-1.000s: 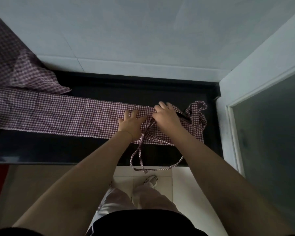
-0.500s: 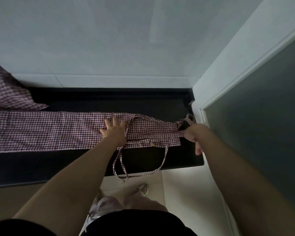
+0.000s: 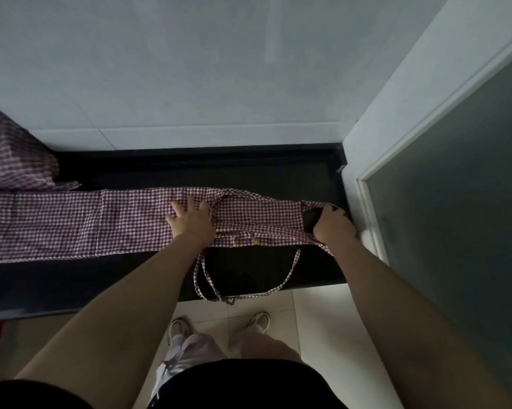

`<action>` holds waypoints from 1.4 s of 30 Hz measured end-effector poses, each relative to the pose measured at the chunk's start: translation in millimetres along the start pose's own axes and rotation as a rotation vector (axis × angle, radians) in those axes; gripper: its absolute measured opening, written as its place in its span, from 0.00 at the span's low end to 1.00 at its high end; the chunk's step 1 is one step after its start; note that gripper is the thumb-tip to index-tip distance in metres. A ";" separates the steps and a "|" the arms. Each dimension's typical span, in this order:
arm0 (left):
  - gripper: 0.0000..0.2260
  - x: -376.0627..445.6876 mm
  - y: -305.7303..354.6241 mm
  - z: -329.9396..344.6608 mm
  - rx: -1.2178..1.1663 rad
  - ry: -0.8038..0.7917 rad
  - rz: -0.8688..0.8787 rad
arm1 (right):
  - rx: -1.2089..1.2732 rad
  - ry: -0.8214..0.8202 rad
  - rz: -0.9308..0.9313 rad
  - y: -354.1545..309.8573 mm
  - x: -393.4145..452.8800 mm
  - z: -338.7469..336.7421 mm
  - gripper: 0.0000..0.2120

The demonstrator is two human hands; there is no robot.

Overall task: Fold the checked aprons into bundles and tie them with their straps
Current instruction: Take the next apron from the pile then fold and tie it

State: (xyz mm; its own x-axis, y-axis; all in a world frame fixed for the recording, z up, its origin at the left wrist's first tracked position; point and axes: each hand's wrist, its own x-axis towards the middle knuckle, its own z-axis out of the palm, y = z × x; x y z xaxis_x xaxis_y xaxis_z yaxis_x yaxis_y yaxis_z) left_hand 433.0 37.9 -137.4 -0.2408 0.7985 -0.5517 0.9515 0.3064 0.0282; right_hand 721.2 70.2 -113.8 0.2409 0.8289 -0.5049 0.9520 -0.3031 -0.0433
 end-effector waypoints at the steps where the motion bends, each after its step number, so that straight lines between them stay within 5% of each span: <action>1: 0.25 0.2 -0.2 -0.8 0.002 0.009 -0.019 | 0.018 0.015 0.054 5.3 1.4 -3.1 0.24; 6: 0.25 -1.7 1.0 -0.6 -0.112 -0.027 -0.035 | 0.080 0.146 0.160 6.7 8.3 -25.2 0.14; 11: 0.27 -6.9 -2.5 9.4 -0.116 0.024 -0.003 | -0.157 0.331 -0.287 -14.1 10.4 -22.6 0.16; 15: 0.29 -9.7 0.6 15.5 -0.079 0.040 0.017 | -0.040 0.151 -0.366 -31.3 18.5 4.5 0.23; 19: 0.32 -7.4 -2.5 18.0 -0.044 0.070 0.022 | -0.152 0.203 -0.343 -35.6 27.4 16.9 0.16; 25: 0.34 -11.0 9.3 21.6 0.004 0.059 0.102 | -0.202 0.173 -0.106 -42.6 30.5 6.0 0.13; 32: 0.46 -12.1 6.0 17.2 0.047 -0.040 0.144 | -0.227 -0.130 -0.203 -43.1 37.8 -15.8 0.33; 38: 0.49 -11.9 8.1 14.4 0.072 -0.071 0.119 | -0.039 -0.212 -0.240 -17.3 48.5 -24.5 0.16; 42: 0.49 -10.2 9.9 16.3 0.076 -0.067 0.110 | 0.033 -0.217 -0.294 -0.8 51.3 -32.0 0.24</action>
State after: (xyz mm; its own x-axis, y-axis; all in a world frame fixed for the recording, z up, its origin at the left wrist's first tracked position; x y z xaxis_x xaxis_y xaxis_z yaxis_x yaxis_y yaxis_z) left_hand 448.0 24.3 -145.1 -0.1238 0.7879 -0.6033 0.9837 0.1771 0.0294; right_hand 738.8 128.0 -112.0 -0.0907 0.7650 -0.6376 0.9671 -0.0852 -0.2398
